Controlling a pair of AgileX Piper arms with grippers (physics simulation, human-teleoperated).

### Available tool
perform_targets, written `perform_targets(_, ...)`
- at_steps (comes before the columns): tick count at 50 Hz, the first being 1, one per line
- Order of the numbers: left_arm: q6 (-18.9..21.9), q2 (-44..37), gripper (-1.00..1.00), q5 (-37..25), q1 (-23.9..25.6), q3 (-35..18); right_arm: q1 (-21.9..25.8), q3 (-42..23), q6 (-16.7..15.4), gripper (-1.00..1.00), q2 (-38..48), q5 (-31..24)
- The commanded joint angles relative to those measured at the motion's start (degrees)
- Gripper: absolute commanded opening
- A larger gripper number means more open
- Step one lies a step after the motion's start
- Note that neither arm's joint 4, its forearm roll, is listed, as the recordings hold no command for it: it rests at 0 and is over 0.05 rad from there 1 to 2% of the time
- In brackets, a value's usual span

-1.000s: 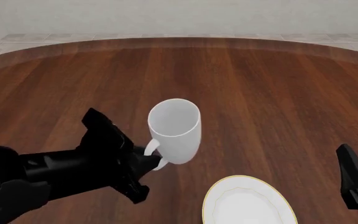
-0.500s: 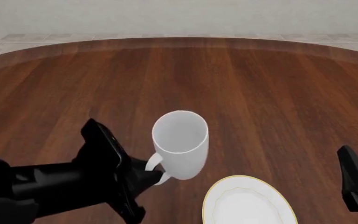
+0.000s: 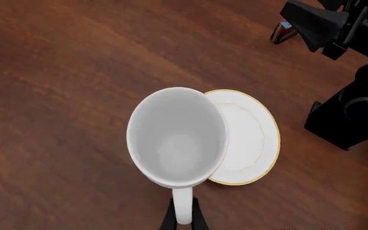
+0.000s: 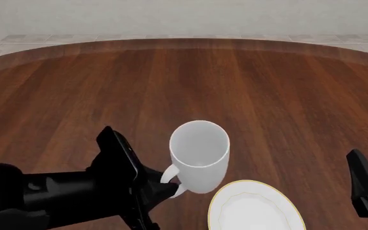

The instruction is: Put the white mug on the plate.

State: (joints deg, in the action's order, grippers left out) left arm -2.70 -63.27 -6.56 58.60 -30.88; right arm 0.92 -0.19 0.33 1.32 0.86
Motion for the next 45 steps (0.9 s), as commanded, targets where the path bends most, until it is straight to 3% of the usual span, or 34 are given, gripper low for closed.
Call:
perform_targets(1, 0.1, -1.02, -1.0, 0.8, 1.47, -0.56, 0.04, -0.03, 0.03, 1.0, -0.24, -0.09)
perform_targets(45, -0.52, -9.34, -1.0, 5.17, 5.46, -3.5, 0.45, -0.28, 0.12, 1.0, -1.01, -0.84)
